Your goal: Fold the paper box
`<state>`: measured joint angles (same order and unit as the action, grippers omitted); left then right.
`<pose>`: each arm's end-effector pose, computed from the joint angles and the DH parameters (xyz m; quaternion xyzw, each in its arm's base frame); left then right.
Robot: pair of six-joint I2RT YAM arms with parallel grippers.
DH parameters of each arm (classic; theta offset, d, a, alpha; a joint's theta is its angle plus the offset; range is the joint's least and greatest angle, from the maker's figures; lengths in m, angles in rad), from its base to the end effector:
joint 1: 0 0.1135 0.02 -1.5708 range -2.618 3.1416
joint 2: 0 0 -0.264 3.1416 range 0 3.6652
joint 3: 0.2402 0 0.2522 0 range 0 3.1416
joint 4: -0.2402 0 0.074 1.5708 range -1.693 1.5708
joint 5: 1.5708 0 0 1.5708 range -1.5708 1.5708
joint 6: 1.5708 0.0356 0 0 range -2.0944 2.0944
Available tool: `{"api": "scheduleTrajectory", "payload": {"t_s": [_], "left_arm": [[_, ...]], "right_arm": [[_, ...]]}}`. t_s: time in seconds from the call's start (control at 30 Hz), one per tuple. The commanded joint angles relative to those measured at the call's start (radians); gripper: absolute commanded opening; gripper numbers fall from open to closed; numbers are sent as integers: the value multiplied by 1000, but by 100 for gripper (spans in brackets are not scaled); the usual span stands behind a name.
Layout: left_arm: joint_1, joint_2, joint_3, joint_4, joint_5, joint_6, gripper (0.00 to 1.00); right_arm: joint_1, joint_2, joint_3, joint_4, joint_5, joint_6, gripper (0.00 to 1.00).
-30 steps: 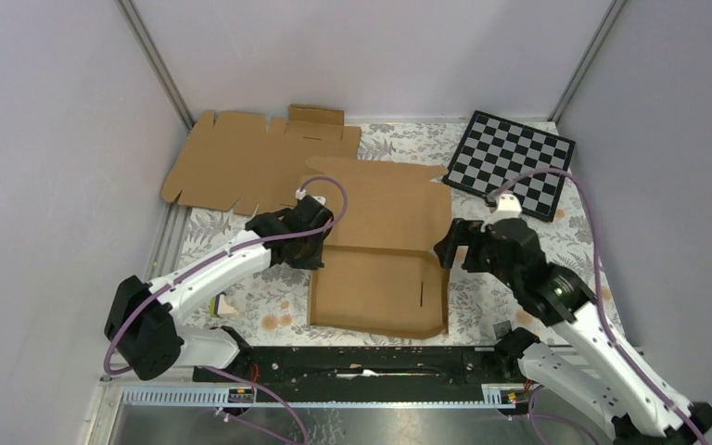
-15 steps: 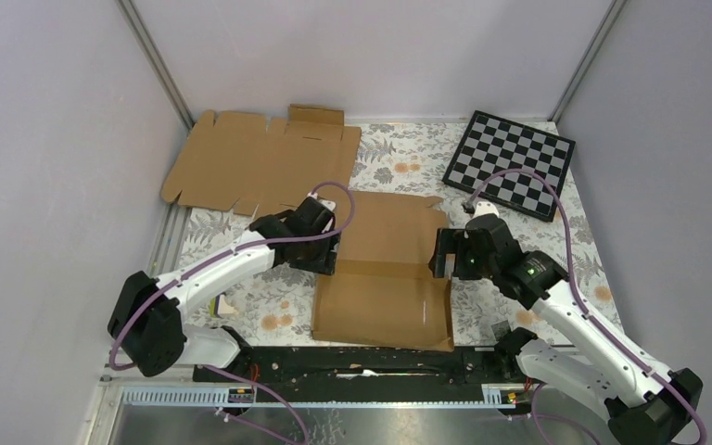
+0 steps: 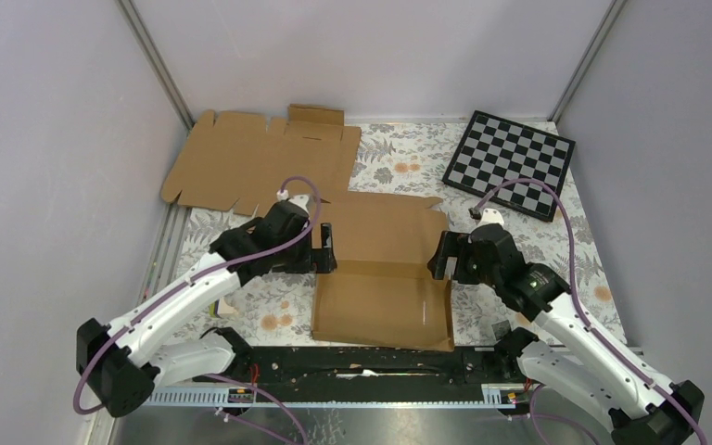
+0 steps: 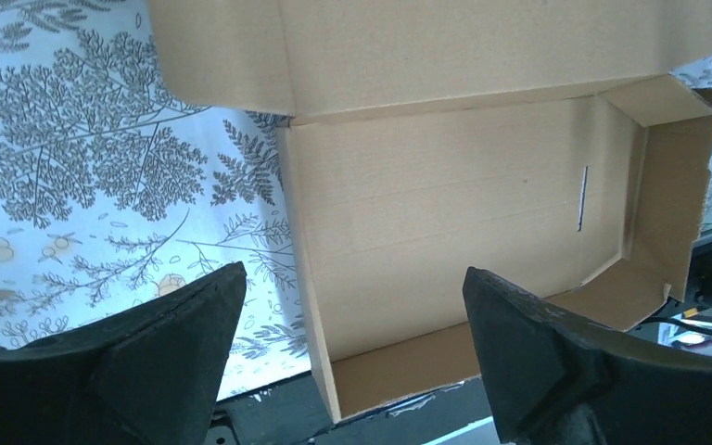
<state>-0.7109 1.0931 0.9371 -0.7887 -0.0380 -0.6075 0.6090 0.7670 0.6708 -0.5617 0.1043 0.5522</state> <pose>0.1632 -0.1387 0.2804 0.0433 0.9503 -0.1743 0.2545 0.1383 0.0920 0.2660 -0.0025 0.8967 0.2023 0.3937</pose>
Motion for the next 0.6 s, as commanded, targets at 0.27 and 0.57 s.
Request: {"api": "scheduleTrajectory", "payload": {"t_s": [0.27,0.57], "left_arm": [[7,-104,-162,24,71,-166,77],[-64,-27,-246,137,-47,-217,61]], "right_arm": [[5,-55,-32,56,17,45,99],[6,-69,-43,56,2,57,100]]}}
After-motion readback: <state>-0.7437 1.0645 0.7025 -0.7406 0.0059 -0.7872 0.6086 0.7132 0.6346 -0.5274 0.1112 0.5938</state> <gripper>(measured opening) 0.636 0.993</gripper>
